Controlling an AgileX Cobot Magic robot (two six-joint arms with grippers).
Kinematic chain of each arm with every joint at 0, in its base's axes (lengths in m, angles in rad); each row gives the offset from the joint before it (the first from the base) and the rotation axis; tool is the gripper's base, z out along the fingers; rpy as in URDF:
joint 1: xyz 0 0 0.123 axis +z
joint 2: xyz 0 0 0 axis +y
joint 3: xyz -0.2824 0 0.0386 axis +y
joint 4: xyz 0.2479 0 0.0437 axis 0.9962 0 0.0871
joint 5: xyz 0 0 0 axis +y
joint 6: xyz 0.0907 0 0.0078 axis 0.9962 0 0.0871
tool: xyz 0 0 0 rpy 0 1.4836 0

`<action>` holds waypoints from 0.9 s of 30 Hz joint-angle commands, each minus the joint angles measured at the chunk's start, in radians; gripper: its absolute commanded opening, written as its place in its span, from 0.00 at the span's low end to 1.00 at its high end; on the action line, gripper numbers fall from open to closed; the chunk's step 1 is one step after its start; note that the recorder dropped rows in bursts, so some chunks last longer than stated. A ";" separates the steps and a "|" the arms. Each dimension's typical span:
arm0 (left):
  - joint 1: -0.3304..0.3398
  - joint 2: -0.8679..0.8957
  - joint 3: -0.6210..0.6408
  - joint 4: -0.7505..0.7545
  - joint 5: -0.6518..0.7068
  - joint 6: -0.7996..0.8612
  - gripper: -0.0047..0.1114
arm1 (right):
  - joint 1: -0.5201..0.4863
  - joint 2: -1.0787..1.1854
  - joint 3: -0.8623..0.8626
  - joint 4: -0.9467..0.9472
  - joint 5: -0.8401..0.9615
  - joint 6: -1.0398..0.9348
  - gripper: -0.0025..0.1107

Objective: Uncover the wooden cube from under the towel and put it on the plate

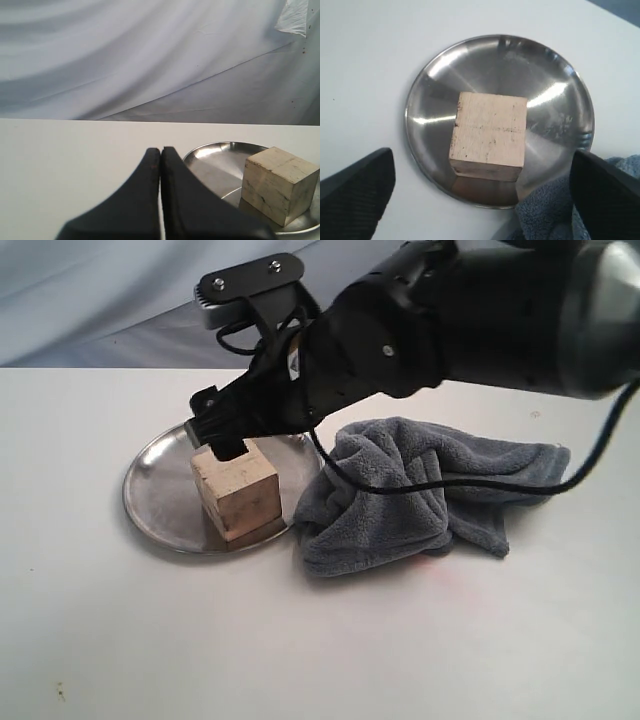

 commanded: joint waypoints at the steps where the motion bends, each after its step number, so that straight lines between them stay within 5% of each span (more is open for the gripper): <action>1: -0.001 -0.002 0.004 0.001 -0.002 0.001 0.05 | -0.021 -0.086 0.093 -0.012 -0.099 -0.003 0.78; 12: -0.001 -0.002 0.004 0.001 -0.002 -0.003 0.05 | -0.106 -0.263 0.274 -0.023 -0.235 -0.005 0.89; 27: -0.001 -0.002 0.004 0.001 -0.002 -0.003 0.05 | -0.414 -0.453 0.420 -0.027 -0.317 -0.005 0.89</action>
